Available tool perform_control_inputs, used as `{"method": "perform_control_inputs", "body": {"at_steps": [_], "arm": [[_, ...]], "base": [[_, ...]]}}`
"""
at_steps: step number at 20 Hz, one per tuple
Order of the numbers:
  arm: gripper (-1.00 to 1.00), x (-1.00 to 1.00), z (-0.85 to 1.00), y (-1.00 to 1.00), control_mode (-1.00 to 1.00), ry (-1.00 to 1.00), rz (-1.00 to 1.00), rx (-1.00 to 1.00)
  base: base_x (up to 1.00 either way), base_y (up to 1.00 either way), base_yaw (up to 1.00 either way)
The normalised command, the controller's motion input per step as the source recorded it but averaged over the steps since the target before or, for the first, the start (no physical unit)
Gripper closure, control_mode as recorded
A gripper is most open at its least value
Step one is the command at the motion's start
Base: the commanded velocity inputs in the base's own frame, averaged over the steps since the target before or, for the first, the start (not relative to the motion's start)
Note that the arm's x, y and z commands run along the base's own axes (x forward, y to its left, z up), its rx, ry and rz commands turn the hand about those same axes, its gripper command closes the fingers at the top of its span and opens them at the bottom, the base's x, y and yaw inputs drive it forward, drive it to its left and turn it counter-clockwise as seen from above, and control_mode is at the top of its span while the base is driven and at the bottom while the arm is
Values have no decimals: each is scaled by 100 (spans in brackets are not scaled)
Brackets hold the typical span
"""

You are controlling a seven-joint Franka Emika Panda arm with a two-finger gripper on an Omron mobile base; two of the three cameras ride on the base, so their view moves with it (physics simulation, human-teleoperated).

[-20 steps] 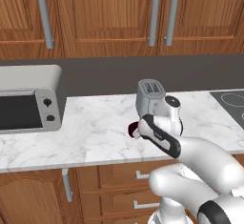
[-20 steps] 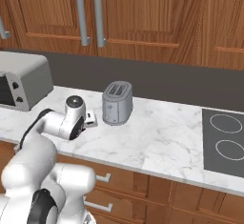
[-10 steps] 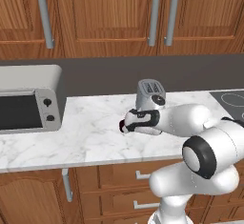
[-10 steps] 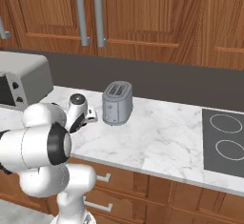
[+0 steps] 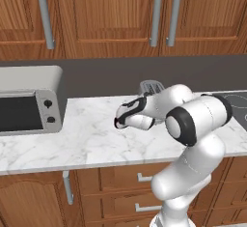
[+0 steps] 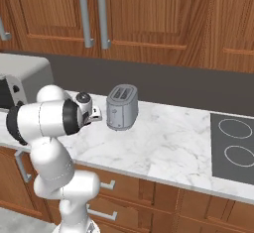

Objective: Clear the mugs and bowl far away from the sink.

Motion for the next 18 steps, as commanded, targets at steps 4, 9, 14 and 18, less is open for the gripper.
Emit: {"method": "perform_control_inputs", "body": {"at_steps": [4,9,14,18], "arm": [[100,42,-19,24,-100,0,0,0],[100,33,-31,18,-100,0,0,0],[100,28,-40,11,-100,0,0,0],[-100,25,-15,16,-100,0,0,0]], "base": [[0,0,0],[0,0,0],[0,0,0],[0,0,0]]}}
